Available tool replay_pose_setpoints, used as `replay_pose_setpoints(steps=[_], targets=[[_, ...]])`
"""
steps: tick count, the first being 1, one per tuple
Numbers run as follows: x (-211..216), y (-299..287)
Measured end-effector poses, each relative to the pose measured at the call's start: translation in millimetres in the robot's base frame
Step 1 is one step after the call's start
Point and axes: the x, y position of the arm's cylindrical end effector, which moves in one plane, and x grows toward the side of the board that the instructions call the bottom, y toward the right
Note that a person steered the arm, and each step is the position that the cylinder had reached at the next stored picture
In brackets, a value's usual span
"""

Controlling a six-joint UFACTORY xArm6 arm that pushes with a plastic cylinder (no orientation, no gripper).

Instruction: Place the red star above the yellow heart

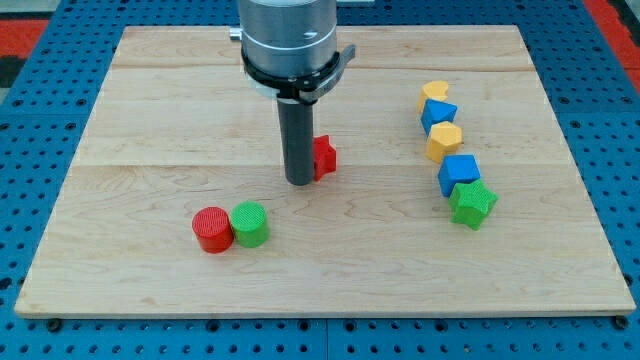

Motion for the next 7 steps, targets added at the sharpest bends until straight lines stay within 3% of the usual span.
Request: replay_pose_setpoints(steps=[3,7], targets=[[-9,52],[-60,41]])
